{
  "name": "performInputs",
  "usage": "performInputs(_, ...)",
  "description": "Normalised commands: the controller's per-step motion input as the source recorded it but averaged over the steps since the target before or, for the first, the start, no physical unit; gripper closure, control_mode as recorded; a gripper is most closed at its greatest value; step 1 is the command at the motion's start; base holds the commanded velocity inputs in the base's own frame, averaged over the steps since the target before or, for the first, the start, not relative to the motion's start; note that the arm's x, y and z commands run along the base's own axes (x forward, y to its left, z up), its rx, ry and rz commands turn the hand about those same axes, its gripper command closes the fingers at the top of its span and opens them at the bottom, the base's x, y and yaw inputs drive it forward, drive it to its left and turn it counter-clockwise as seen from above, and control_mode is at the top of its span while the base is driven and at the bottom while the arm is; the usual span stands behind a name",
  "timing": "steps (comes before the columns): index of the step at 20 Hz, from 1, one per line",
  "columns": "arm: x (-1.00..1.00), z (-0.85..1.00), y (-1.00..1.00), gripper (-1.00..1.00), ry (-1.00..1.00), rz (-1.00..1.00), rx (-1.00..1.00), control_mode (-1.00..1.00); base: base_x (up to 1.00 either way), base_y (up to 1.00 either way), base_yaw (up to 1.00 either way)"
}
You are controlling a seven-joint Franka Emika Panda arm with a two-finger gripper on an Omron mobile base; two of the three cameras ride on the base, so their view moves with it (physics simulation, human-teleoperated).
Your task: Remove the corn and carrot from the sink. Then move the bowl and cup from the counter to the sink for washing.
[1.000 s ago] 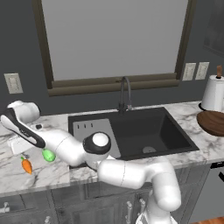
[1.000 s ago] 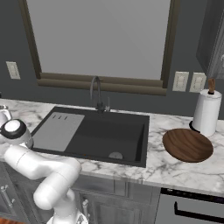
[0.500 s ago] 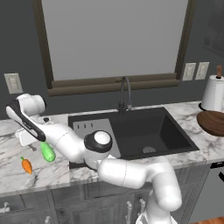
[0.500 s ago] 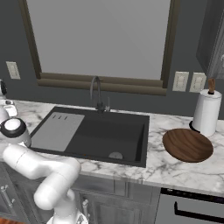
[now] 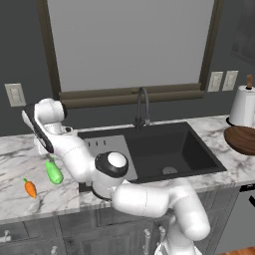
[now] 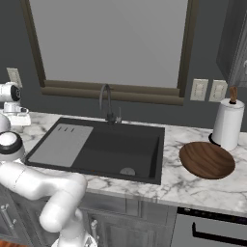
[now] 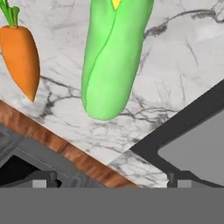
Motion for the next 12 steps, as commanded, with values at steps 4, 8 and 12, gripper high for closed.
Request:
performInputs(4,-0.08,0.06,-0.58,-1.00,-0.15,0.03,0.32,-1.00,0.00,0.00,0.00)
performInputs(8,-0.11,0.07,-0.57,-1.00,-0.17,0.05,0.32,-1.00,0.00,0.00,0.00)
performInputs(12,-0.17,0.09,-0.57,-1.00,-0.16,0.08,0.31,-1.00,0.00,0.00,0.00)
